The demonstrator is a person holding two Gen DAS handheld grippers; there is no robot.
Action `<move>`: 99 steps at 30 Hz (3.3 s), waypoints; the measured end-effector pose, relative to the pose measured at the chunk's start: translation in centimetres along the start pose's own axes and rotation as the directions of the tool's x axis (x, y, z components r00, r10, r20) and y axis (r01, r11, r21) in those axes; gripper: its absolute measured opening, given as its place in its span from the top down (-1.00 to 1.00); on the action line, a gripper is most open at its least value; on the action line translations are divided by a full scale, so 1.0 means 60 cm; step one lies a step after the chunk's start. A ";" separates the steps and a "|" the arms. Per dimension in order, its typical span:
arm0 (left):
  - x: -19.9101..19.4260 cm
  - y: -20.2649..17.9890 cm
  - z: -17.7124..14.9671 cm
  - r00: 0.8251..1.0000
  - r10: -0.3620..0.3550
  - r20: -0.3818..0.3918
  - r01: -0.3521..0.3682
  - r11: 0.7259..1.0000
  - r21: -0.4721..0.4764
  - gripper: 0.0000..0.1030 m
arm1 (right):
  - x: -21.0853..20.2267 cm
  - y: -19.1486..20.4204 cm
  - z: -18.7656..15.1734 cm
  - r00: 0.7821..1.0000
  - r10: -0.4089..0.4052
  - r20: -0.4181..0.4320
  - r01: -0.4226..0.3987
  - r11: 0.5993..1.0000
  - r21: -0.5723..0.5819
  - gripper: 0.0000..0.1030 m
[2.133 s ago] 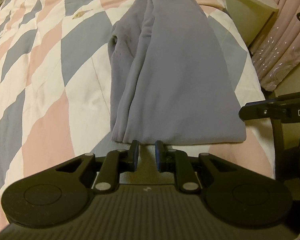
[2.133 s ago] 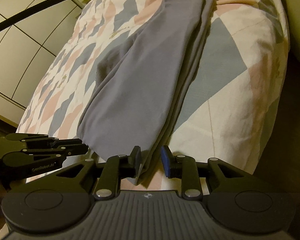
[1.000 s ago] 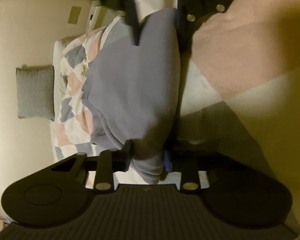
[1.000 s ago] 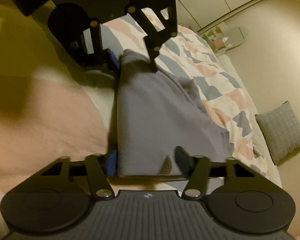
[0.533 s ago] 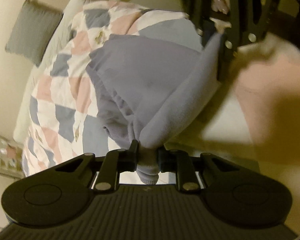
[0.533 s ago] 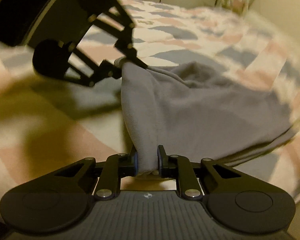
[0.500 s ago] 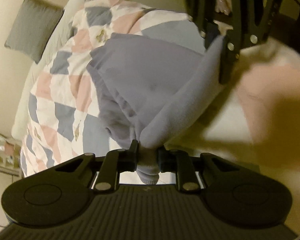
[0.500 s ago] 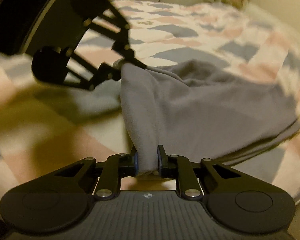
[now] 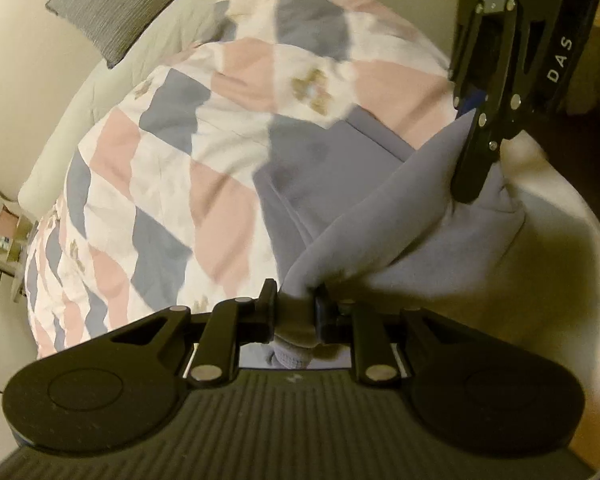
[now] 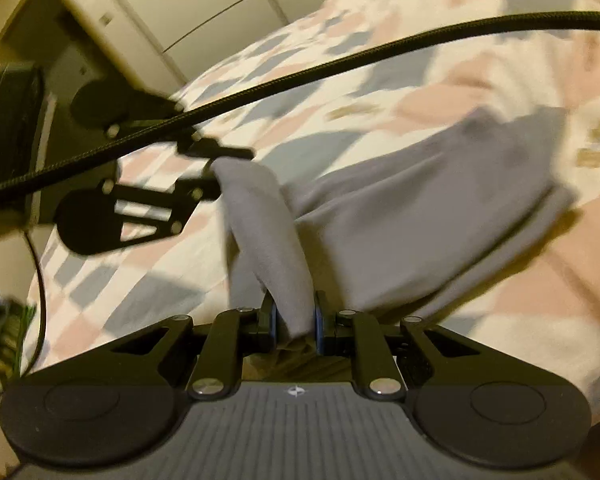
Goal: Fold clothes
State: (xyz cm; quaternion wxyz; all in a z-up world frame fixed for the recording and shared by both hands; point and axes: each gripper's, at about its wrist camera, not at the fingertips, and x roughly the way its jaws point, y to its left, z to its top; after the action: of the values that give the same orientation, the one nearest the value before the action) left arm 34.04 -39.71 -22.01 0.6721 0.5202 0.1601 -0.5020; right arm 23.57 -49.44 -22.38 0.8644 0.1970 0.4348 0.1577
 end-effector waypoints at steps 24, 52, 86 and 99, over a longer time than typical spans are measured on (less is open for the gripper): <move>0.071 0.124 -0.035 0.995 -0.088 -0.053 0.013 0.621 -0.784 0.58 | 0.022 -0.360 0.105 0.997 0.074 0.023 -0.076 0.878 0.473 0.55; 0.071 0.038 -0.025 0.981 -0.009 -0.194 -0.187 0.222 -0.957 0.55 | 0.102 -0.352 0.264 0.992 0.051 -0.118 -0.030 0.984 0.178 0.84; 0.049 -0.099 0.067 0.960 -0.053 -0.276 -0.266 0.141 -0.954 0.59 | 0.034 -0.291 0.256 0.958 0.122 -0.261 -0.183 0.957 -0.226 0.47; 0.047 -0.085 0.063 0.911 -0.151 -0.384 -0.394 -0.045 -0.918 0.61 | 0.034 -0.297 0.252 0.954 0.093 -0.286 -0.165 0.958 -0.237 0.49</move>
State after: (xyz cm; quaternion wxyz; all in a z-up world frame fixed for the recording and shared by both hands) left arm 29.86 -44.17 -25.27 0.8351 -0.0262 0.5464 -0.0584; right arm 38.83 -67.17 -24.06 0.8025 0.0876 0.5112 0.2951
